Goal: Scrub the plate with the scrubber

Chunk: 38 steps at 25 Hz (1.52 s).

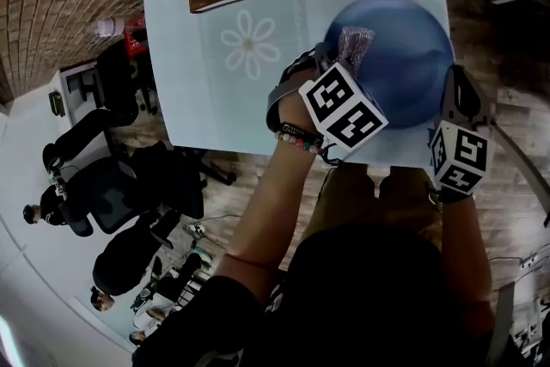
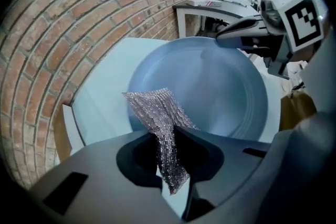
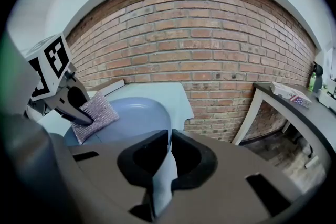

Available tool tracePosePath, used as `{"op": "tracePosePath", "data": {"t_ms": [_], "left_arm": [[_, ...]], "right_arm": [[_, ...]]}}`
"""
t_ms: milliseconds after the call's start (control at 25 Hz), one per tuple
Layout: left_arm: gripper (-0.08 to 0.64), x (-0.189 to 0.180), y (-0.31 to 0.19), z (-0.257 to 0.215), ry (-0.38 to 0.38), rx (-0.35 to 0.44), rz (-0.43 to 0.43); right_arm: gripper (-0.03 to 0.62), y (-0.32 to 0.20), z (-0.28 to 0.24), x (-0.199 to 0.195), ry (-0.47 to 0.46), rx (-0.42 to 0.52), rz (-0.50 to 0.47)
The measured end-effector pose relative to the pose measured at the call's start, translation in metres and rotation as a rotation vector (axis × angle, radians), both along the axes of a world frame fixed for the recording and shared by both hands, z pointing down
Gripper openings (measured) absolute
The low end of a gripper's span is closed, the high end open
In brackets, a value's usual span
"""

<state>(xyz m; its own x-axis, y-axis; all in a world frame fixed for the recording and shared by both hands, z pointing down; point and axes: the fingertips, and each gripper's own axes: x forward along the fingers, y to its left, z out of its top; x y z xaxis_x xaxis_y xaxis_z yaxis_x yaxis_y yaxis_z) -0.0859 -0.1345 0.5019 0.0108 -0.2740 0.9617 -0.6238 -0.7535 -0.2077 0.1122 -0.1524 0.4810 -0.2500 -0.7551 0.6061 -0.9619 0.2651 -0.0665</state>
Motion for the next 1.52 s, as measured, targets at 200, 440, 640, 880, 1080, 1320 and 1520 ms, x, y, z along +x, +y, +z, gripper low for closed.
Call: {"op": "tracePosePath", "data": {"t_ms": [200, 440, 640, 880, 1080, 1320, 1520], "left_arm": [[0.08, 0.024, 0.035, 0.006, 0.16, -0.157, 0.033], [0.08, 0.042, 0.04, 0.012, 0.193, -0.224, 0.087], [0.081, 0.055, 0.037, 0.013, 0.237, -0.249, 0.128], [0.087, 0.08, 0.038, 0.013, 0.347, -0.274, 0.117], [0.095, 0.102, 0.03, 0.012, 0.391, -0.239, 0.105], [0.103, 0.108, 0.005, 0.009, 0.439, -0.083, 0.023], [0.106, 0.101, -0.016, 0.004, 0.43, 0.064, -0.046]], "right_arm": [[0.044, 0.0, -0.001, 0.0, 0.0, 0.002, -0.002], [0.044, 0.0, 0.0, -0.001, 0.001, 0.003, -0.003], [0.044, -0.001, 0.001, -0.001, 0.001, 0.008, -0.001], [0.044, -0.001, 0.001, -0.001, 0.0, 0.009, 0.001], [0.044, -0.001, 0.0, 0.0, 0.005, 0.01, 0.001], [0.045, -0.001, 0.0, 0.0, 0.004, 0.008, -0.004], [0.045, -0.001, -0.001, 0.0, 0.003, 0.007, -0.009]]}}
